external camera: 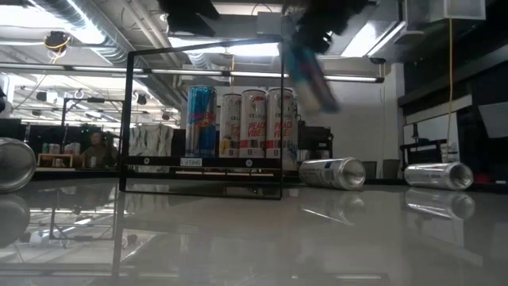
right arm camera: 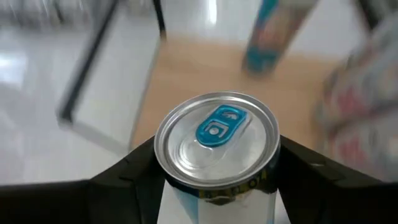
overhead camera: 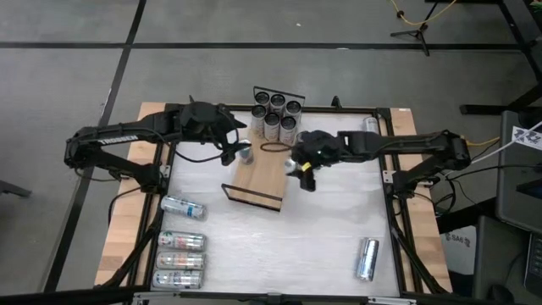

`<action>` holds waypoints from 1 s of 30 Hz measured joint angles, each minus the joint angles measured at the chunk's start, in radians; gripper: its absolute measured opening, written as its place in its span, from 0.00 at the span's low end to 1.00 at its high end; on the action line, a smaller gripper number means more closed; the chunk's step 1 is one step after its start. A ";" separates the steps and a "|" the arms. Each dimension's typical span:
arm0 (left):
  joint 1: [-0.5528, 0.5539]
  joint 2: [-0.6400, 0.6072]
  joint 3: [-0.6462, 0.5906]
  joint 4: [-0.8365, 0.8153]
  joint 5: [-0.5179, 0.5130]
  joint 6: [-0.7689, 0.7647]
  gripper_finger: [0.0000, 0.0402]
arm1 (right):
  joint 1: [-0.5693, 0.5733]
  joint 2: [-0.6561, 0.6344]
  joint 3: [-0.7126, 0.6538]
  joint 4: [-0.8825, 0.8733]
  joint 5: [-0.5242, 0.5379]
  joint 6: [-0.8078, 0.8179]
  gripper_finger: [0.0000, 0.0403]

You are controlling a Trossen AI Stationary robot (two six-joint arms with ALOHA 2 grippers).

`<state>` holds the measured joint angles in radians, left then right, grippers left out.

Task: Place canned beverage on shelf
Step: Put the top right silver soda can on the shelf aligned with the other silver soda can

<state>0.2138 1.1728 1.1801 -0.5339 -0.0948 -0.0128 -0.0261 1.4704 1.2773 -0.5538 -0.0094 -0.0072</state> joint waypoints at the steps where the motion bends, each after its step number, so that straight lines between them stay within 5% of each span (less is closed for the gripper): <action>1: 0.000 -0.012 0.000 -0.011 0.000 0.000 0.76 | 0.000 0.000 -0.009 0.064 0.000 -0.004 0.60; 13: -0.001 -0.035 -0.001 -0.072 0.003 -0.001 0.76 | 0.000 0.007 -0.246 0.741 0.074 -0.040 0.60; 30: -0.016 -0.028 -0.001 -0.063 0.004 -0.011 0.76 | -0.026 0.152 -0.347 0.974 0.070 0.099 0.60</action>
<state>0.1976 1.1448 1.1793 -0.5968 -0.0906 -0.0238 -0.0517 1.6223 0.9302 0.4198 0.0607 0.0915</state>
